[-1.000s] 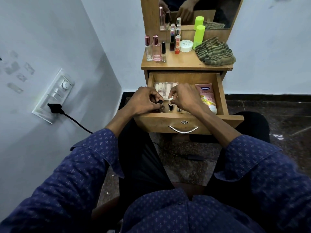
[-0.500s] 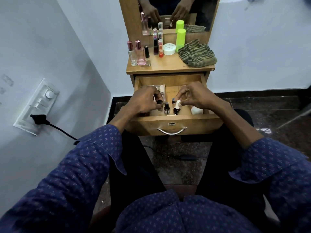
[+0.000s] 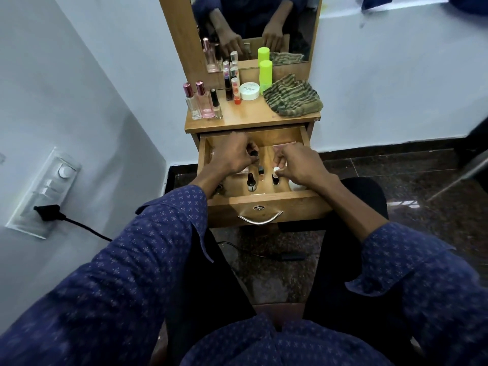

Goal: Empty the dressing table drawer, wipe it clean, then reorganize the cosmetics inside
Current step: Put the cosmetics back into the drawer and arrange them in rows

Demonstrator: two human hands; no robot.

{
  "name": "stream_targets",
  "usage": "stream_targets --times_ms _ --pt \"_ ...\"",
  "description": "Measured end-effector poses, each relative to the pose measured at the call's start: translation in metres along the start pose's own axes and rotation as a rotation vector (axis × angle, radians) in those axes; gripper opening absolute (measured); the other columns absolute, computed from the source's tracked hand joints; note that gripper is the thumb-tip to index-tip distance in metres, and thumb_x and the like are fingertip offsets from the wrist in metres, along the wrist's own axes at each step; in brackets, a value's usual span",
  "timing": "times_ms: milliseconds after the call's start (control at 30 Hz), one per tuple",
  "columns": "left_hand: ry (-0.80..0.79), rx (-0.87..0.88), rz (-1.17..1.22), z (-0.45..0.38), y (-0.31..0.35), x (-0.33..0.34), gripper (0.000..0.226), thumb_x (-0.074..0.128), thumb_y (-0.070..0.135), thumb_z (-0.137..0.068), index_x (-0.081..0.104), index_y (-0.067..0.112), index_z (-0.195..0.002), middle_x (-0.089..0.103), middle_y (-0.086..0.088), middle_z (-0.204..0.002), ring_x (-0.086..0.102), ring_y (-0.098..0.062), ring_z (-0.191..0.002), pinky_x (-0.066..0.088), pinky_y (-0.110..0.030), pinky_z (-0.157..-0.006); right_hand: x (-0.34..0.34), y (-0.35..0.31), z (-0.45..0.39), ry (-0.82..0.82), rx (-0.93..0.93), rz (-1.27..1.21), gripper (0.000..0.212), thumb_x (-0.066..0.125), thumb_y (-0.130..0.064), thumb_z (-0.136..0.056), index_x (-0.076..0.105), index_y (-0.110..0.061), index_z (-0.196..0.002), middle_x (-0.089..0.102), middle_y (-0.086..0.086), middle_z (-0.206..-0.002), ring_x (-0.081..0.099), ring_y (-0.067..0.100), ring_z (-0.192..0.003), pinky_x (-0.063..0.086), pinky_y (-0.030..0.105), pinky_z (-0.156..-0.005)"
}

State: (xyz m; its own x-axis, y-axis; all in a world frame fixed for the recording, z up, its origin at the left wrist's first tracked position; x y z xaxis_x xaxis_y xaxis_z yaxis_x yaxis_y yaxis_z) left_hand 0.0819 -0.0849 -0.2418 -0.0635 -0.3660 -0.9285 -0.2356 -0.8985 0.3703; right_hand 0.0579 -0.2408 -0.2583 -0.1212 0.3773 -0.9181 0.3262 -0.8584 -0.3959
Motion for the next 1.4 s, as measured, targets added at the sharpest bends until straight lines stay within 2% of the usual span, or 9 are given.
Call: stream_targets --times_ms 133,333,500,700,800,933,1067,1267,1400 --pt "-0.008 -0.007 -0.081 -0.002 0.001 0.012 0.012 0.086 0.027 -0.084 0.079 0.024 -0.094 0.075 0.009 -0.092 0.068 -0.011 -0.083 0.049 -0.029 -0.067 0.003 0.001 -0.003 -0.015 -0.012 0.007 0.019 0.087 -0.025 -0.080 0.068 -0.028 -0.082 0.070 -0.012 -0.076 0.065 0.006 -0.073 0.043 0.025 -0.060" --pt "-0.035 -0.008 -0.045 -0.006 -0.003 0.017 0.014 0.085 0.025 -0.085 0.078 0.023 -0.097 0.074 0.007 -0.096 0.068 -0.013 -0.086 0.045 -0.026 -0.063 -0.001 0.007 -0.012 -0.035 0.015 -0.018 0.033 0.086 -0.054 -0.077 0.070 -0.027 -0.082 0.070 -0.012 -0.076 0.066 0.009 -0.072 0.056 0.032 -0.067" --pt "0.002 0.077 0.002 -0.011 0.004 -0.002 0.007 0.079 0.029 -0.089 0.073 0.027 -0.094 0.073 0.009 -0.095 0.067 -0.010 -0.084 0.046 -0.026 -0.062 -0.027 0.001 -0.029 0.059 0.015 -0.010 0.036 0.076 -0.060 -0.086 0.071 -0.025 -0.079 0.069 -0.007 -0.076 0.062 0.014 -0.073 0.042 0.028 -0.060" --pt "0.404 0.127 -0.159 -0.024 0.018 -0.077 0.016 0.067 0.023 -0.092 0.076 0.017 -0.104 0.072 0.000 -0.103 0.066 -0.020 -0.093 0.053 -0.039 -0.082 -0.065 -0.025 -0.072 0.181 -0.066 -0.034 0.017 0.077 -0.039 -0.089 0.077 -0.023 -0.091 0.073 -0.005 -0.082 0.067 0.017 -0.078 0.047 0.031 -0.061" --pt "0.531 0.044 -0.223 -0.040 0.013 -0.116 0.015 0.066 0.023 -0.092 0.075 0.020 -0.103 0.072 0.002 -0.110 0.063 -0.023 -0.111 0.042 -0.049 -0.101 -0.086 -0.040 -0.097 0.268 -0.097 -0.038 0.015 0.077 -0.036 -0.088 0.076 -0.025 -0.098 0.074 -0.004 -0.087 0.068 0.018 -0.082 0.056 0.038 -0.069" --pt "0.532 -0.093 -0.234 -0.062 -0.004 -0.148 0.007 0.064 0.019 -0.090 0.069 0.018 -0.094 0.070 -0.002 -0.113 0.059 -0.028 -0.118 0.036 -0.057 -0.108 -0.102 -0.055 -0.127 0.351 -0.130 -0.029 0.021 0.074 -0.033 -0.089 0.072 -0.028 -0.109 0.073 -0.006 -0.090 0.068 0.021 -0.087 0.055 0.039 -0.071" --pt "0.427 -0.159 -0.258 -0.082 -0.020 -0.154 0.014 0.065 0.008 -0.089 0.060 0.017 -0.079 0.063 -0.002 -0.092 0.061 -0.031 -0.109 0.031 -0.061 -0.113 -0.105 -0.063 -0.149 0.399 -0.162 0.027 0.026 0.075 -0.030 -0.087 0.068 -0.027 -0.112 0.073 -0.005 -0.097 0.068 0.025 -0.091 0.053 0.038 -0.071" --pt "0.343 -0.156 -0.353 -0.114 -0.037 -0.147 0.013 0.066 0.006 -0.089 0.063 0.016 -0.081 0.064 -0.006 -0.085 0.062 -0.030 -0.091 0.037 -0.060 -0.105 -0.098 -0.071 -0.171 0.437 -0.226 0.084 0.035 0.074 -0.037 -0.091 0.061 -0.026 -0.121 0.066 -0.002 -0.107 0.066 0.027 -0.094 0.047 0.035 -0.066" --pt "0.344 -0.107 -0.253 -0.123 -0.040 -0.147 0.012 0.070 0.005 -0.089 0.066 0.013 -0.082 0.062 -0.007 -0.078 0.063 -0.030 -0.076 0.057 -0.048 -0.073 -0.094 -0.073 -0.177 0.456 -0.229 0.062 0.029 0.073 -0.043 -0.091 0.061 -0.027 -0.113 0.064 -0.004 -0.102 0.064 0.023 -0.086 0.048 0.036 -0.063"
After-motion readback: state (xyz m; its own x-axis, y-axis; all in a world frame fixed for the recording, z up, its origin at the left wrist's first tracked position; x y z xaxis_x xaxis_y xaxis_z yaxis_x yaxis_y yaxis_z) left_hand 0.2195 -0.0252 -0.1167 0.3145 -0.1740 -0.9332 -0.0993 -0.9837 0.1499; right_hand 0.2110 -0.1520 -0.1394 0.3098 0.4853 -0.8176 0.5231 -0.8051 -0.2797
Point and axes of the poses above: each hand's wrist, its own z-axis away from the middle knuckle, its own x-axis out of the palm, y = z × x, the point moved 9 cm from there along -z, towards the middle knuckle
